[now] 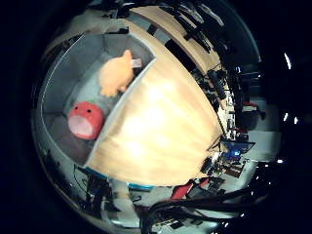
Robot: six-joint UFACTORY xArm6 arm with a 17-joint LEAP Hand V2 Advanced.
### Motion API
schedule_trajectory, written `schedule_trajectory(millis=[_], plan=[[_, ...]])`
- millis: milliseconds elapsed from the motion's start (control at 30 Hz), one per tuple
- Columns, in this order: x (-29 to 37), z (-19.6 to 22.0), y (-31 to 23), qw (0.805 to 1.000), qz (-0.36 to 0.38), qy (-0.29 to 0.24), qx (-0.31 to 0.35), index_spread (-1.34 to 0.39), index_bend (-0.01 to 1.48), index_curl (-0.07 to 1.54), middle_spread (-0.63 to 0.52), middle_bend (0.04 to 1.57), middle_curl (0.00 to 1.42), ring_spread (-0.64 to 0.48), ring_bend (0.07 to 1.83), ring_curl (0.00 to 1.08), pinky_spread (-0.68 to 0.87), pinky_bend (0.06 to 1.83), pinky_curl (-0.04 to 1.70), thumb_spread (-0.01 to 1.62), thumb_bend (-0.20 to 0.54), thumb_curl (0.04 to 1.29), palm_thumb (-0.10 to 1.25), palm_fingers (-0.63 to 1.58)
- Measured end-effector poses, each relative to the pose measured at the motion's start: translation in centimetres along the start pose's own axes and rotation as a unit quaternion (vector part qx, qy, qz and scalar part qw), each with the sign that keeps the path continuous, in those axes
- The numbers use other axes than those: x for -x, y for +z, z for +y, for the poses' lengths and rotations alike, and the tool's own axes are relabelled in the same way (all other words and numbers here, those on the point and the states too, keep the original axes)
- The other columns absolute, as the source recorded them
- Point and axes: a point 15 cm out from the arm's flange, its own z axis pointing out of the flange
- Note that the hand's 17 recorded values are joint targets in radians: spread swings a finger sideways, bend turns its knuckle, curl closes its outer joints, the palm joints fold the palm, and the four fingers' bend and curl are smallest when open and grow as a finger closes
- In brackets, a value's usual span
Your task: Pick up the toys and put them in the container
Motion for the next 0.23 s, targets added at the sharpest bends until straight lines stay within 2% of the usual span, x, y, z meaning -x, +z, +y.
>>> schedule_trajectory(millis=[233], plan=[[0.06, -0.21, -0.12, 1.0, 0.0, -0.004, -0.006, -0.45, 0.23, 0.36, -0.11, 0.34, 0.31, -0.01, 0.5, 0.21, 0.36, 0.69, 0.27, 0.84, -0.033, 0.27, 0.07, 0.05]])
